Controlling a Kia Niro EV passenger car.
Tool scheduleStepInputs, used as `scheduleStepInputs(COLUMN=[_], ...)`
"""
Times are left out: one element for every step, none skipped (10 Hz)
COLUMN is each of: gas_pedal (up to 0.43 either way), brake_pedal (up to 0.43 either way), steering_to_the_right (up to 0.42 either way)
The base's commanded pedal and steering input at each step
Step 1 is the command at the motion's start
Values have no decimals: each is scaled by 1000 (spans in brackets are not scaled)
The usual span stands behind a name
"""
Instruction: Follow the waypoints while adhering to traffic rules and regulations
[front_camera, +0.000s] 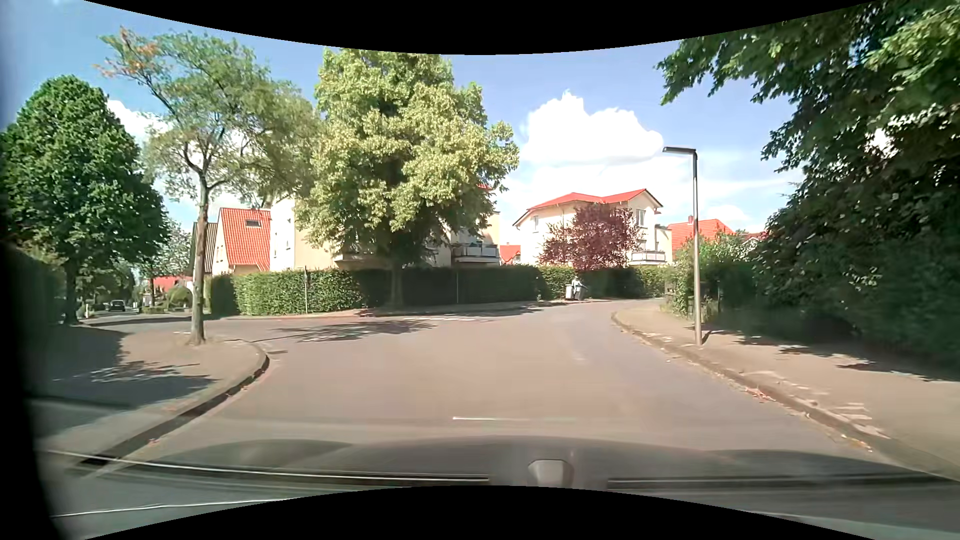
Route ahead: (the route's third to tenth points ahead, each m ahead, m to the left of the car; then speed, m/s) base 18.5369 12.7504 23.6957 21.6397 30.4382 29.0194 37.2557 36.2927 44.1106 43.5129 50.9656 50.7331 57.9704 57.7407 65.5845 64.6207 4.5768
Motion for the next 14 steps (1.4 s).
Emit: scheduleStepInputs(gas_pedal=[59, 47, 47, 47, 47, 47, 28, 20, 20, 47, 67, 79, 79, 79], brake_pedal=[6, 6, 6, 6, 6, 6, 6, 6, 6, 6, 6, 6, 6, 6], steering_to_the_right=[106, 98, 85, 72, 64, 60, 37, 11, -12, -44, -72, -88, -99, -115])
